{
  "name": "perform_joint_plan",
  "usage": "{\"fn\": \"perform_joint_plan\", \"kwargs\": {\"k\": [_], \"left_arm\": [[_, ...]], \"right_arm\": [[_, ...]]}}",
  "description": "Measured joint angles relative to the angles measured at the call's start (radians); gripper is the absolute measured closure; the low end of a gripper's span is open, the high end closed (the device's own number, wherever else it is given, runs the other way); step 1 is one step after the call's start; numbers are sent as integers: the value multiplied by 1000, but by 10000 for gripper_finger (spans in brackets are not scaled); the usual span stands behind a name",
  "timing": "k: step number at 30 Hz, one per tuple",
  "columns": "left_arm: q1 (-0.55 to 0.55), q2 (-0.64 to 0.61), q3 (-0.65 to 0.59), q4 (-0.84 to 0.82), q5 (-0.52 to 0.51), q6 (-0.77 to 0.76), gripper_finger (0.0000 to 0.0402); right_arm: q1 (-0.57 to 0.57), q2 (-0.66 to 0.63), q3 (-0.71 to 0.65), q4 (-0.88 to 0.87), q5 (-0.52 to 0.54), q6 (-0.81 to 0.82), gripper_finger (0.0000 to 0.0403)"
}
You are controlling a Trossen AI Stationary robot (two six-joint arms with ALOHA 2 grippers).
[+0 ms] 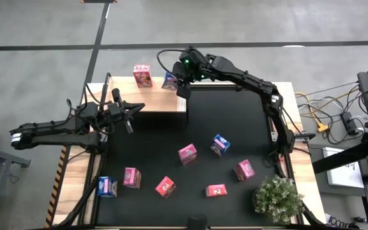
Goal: Stack cereal on shelf
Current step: Put the top blue cereal box on the shelf
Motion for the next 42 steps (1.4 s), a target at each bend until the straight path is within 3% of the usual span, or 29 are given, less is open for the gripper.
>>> {"fn": "perform_joint_plan", "kwargs": {"k": [9,19,26,35,42], "left_arm": [[0,0,0,1,0,0,402],[0,0,0,1,0,0,402],[0,0,0,1,0,0,402],[0,0,0,1,0,0,402],[-1,0,0,5,0,0,402]], "right_arm": [[0,0,-24,6,1,-37,252],[0,0,-26,23,0,-21,189],[-3,0,-26,43,9,-13,173],[6,-49,-22,36,65,1,189],[72,-84,-26,82,27,4,241]]}}
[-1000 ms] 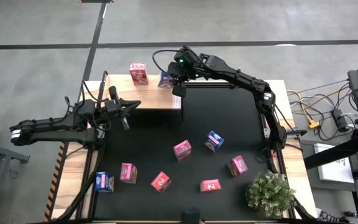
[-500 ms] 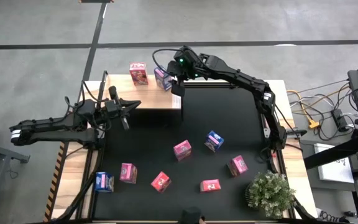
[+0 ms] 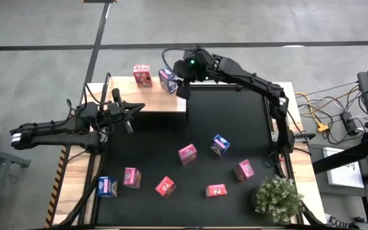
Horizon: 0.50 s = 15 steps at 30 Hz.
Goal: Stack cereal on shelf
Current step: Put the top blue cereal box on the shelf
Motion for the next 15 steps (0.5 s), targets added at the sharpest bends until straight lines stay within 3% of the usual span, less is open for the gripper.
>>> {"fn": "perform_joint_plan", "kwargs": {"k": [7,15], "left_arm": [[0,1,0,2,0,0,402],[1,2,0,2,0,0,402]], "right_arm": [[72,61,-23,105,20,-42,318],[84,140,-28,127,264,-57,389]]}}
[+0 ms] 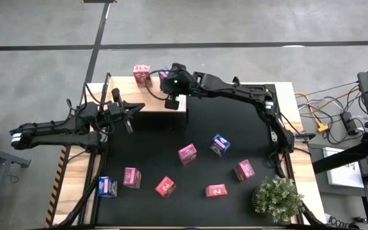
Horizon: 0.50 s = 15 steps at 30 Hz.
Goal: Stack cereal on shelf
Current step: Put the top blue cereal box on the shelf
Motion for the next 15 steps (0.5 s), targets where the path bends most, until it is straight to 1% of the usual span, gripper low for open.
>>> {"fn": "perform_joint_plan", "kwargs": {"k": [4,8,15], "left_arm": [[0,0,0,-1,0,0,402],[0,0,0,-1,0,0,402],[0,0,0,-2,0,0,402]], "right_arm": [[-4,23,-1,-12,61,-25,393],[-8,23,-1,-13,87,-44,394],[-15,20,-1,-40,103,-63,394]]}}
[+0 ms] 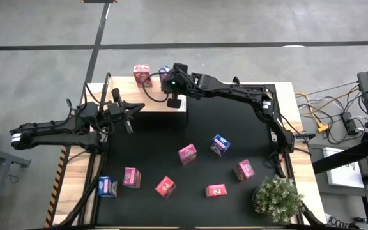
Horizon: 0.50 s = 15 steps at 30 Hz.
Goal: Stack cereal on shelf
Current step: Put the top blue cereal box on the shelf
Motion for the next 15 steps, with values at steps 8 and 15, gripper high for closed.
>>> {"fn": "perform_joint_plan", "kwargs": {"k": [8,15], "left_arm": [[0,0,0,0,0,0,402],[0,0,0,0,0,0,402]], "right_arm": [[-13,-1,-1,-26,45,-6,394],[-38,0,-6,-26,52,-10,394]]}}
